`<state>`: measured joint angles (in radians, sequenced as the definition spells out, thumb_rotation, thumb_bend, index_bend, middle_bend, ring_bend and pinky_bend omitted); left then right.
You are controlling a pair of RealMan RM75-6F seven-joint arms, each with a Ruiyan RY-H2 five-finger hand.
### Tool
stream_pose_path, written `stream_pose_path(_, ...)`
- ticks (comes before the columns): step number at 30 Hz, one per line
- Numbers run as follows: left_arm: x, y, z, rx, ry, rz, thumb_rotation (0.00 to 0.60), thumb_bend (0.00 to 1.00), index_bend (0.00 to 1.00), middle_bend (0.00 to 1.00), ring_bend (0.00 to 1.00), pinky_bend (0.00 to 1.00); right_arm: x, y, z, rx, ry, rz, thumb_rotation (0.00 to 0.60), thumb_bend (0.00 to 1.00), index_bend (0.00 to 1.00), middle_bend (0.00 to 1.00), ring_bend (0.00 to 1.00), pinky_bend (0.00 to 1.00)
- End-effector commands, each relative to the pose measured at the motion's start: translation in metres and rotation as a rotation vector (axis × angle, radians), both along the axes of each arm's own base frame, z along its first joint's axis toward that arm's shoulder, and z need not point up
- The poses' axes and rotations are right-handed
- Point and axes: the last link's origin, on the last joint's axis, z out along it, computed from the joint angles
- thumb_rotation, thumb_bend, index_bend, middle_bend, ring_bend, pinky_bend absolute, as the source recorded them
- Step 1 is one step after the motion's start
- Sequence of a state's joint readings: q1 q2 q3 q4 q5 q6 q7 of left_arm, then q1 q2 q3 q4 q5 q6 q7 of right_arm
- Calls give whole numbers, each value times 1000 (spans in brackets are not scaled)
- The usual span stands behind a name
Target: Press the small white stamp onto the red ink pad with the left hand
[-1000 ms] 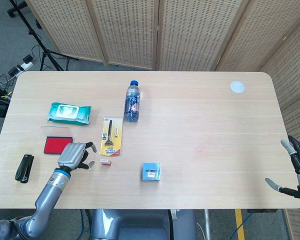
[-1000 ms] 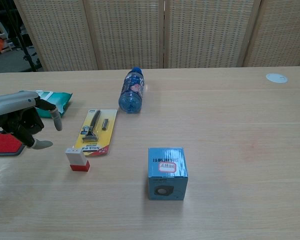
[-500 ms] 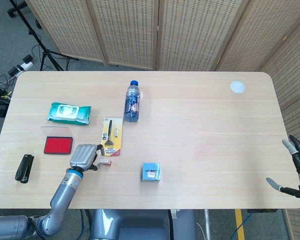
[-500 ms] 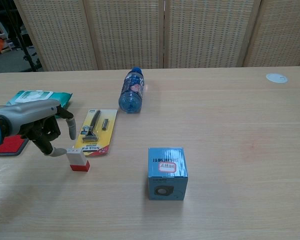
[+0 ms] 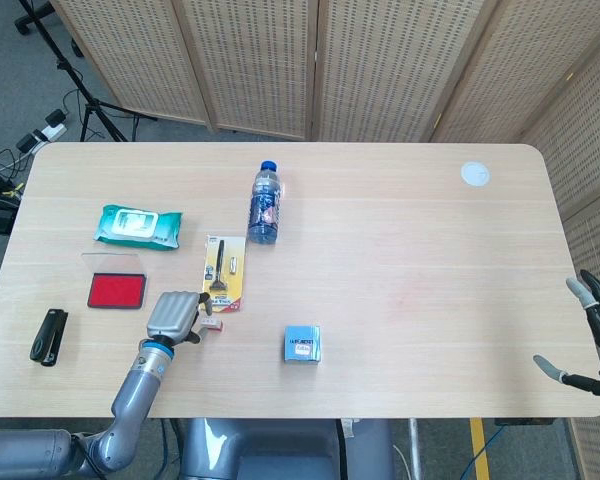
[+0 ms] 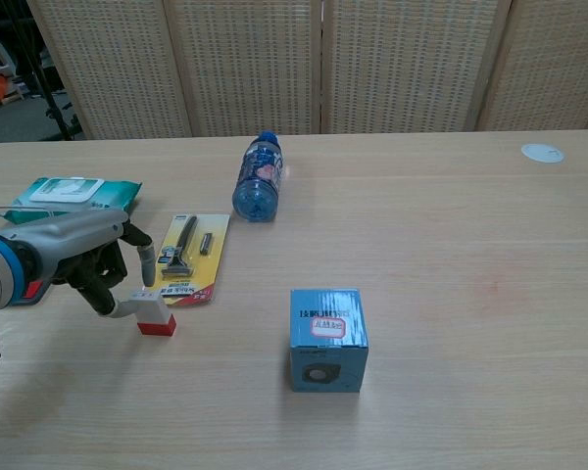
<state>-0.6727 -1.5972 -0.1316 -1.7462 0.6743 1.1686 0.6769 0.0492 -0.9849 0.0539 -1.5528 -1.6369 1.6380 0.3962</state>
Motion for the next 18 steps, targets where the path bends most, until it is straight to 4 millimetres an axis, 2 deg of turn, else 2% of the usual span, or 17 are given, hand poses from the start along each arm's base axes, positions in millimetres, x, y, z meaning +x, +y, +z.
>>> stream_pose_path(1,0,1,-1,5,4,4,600,300,522,974,945,870,0,0,0,-1,-3,-1,600,0,0,0,0,0)
stream_pose_path(18,-3,5,-9,-8,-3,36,600,329,560,974,946,870,-1,0,3,-1,-15,3,600,0,0,0,0,0)
